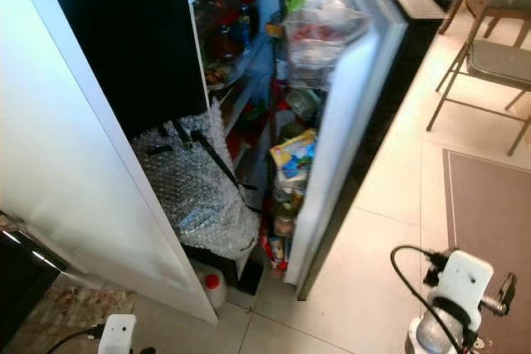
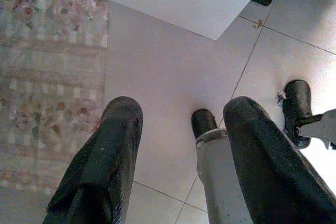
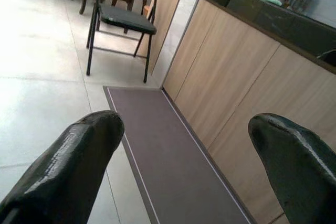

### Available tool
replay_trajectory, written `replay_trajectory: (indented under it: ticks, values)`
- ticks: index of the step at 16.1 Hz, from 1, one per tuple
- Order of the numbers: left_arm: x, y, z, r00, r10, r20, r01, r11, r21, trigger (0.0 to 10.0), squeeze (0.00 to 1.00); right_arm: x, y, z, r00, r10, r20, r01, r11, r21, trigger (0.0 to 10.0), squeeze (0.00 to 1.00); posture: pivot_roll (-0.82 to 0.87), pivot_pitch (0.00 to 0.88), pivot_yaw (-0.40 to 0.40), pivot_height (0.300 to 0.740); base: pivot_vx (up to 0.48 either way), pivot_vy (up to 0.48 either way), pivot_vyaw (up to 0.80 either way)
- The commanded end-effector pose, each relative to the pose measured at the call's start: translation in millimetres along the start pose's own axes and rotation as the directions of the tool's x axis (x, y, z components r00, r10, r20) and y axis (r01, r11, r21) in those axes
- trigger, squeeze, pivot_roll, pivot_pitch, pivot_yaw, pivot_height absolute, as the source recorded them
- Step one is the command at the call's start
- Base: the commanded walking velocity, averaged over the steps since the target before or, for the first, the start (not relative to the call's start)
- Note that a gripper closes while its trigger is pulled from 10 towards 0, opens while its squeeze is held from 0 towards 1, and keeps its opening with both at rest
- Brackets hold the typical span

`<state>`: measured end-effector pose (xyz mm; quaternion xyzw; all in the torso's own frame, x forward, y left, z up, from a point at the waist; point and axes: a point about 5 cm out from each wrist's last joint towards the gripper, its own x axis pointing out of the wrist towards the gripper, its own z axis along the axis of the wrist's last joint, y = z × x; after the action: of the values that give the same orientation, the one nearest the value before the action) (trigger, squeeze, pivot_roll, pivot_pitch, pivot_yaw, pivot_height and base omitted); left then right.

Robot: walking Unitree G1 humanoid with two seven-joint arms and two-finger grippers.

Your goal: Restocking fridge

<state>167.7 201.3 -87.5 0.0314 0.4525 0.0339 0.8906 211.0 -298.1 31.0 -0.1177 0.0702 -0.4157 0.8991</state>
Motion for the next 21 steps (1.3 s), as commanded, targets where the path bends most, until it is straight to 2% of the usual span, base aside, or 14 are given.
replay_trajectory:
  ticks: [1, 8, 9, 10, 11, 13, 15, 17, 19, 21]
  values:
    - [-1.1, 1.1, -5.4, 1.0, 0.01, -0.019, -0.009, 1.0, 0.014, 10.0, 0.0, 6.4, -1.2, 9.9, 1.0, -0.007, 0.02, 0.007, 1.0, 0.026, 10.0, 0.0, -0.18, 0.064, 0.007, 0.74, 0.0, 0.0, 0.0]
    - [-1.7, 3.3, -8.0, 0.999, 0.015, -0.029, -0.015, 1.0, 0.027, 10.0, 0.0, 11.3, 31.0, 43.3, 0.973, 0.199, 0.12, -0.211, 0.972, 0.1, 10.0, 0.0, -0.18, 0.063, 0.011, 0.74, 0.0, 0.0, 0.0]
    - [-1.7, 3.8, -7.8, 1.0, 0.016, -0.027, -0.016, 1.0, 0.022, 10.0, 0.0, 7.9, 46.1, 53.0, 0.942, 0.299, 0.15, -0.32, 0.936, 0.145, 10.0, 0.0, -0.18, 0.062, 0.011, 0.74, 0.0, 0.0, 0.0]
    - [-1.7, 3.8, -7.7, 1.0, 0.017, -0.026, -0.016, 1.0, 0.022, 10.0, 0.0, 3.3, 55.0, 58.3, 0.91, 0.373, 0.178, -0.398, 0.908, 0.133, 10.0, 0.0, -0.18, 0.061, 0.01, 0.74, 0.0, 0.0, 0.0]
    - [-1.7, 3.6, -7.4, 1.0, 0.017, -0.024, -0.016, 1.0, 0.02, 10.0, 0.0, -8.3, 68.3, 63.6, 0.846, 0.491, 0.21, -0.521, 0.844, 0.127, 10.0, 0.0, -0.18, 0.063, 0.01, 0.74, 0.0, 0.0, 0.0]
    - [-1.6, 2.9, -7.0, 1.0, 0.016, -0.023, -0.016, 1.0, 0.02, 10.0, 0.0, -16.3, 73.2, 65.7, 0.792, 0.565, 0.231, -0.597, 0.796, 0.101, 10.0, 0.0, -0.18, 0.064, 0.008, 0.74, 0.0, 0.0, 0.0]
    - [-1.4, 2.5, -6.7, 1.0, 0.016, -0.022, -0.015, 1.0, 0.021, 10.0, 0.0, -18.3, 73.4, 64.9, 0.759, 0.609, 0.229, -0.64, 0.762, 0.096, 10.0, 0.0, -0.18, 0.064, 0.007, 0.74, 0.0, 0.0, 0.0]
    - [-1.2, 1.4, -6.0, 1.0, 0.015, -0.021, -0.014, 1.0, 0.02, 10.0, 0.0, -15.8, 73.9, 66.6, 0.75, 0.62, 0.23, -0.651, 0.753, 0.097, 10.0, 0.0, -0.18, 0.064, 0.006, 0.74, 0.0, 0.0, 0.0]
    - [-1.1, 0.6, -5.6, 1.0, 0.013, -0.019, -0.012, 1.0, 0.02, 10.0, 0.0, -15.4, 80.4, 73.0, 0.732, 0.637, 0.243, -0.672, 0.734, 0.1, 10.0, 0.0, -0.18, 0.062, 0.005, 0.74, 0.0, 0.0, 0.0]
    - [-1.0, 0.7, -5.2, 1.0, 0.013, -0.017, -0.012, 1.0, 0.02, 10.0, 0.0, -19.0, 88.8, 79.8, 0.693, 0.672, 0.261, -0.713, 0.692, 0.11, 10.0, 0.0, -0.18, 0.059, 0.007, 0.74, 0.0, 0.0, 0.0]
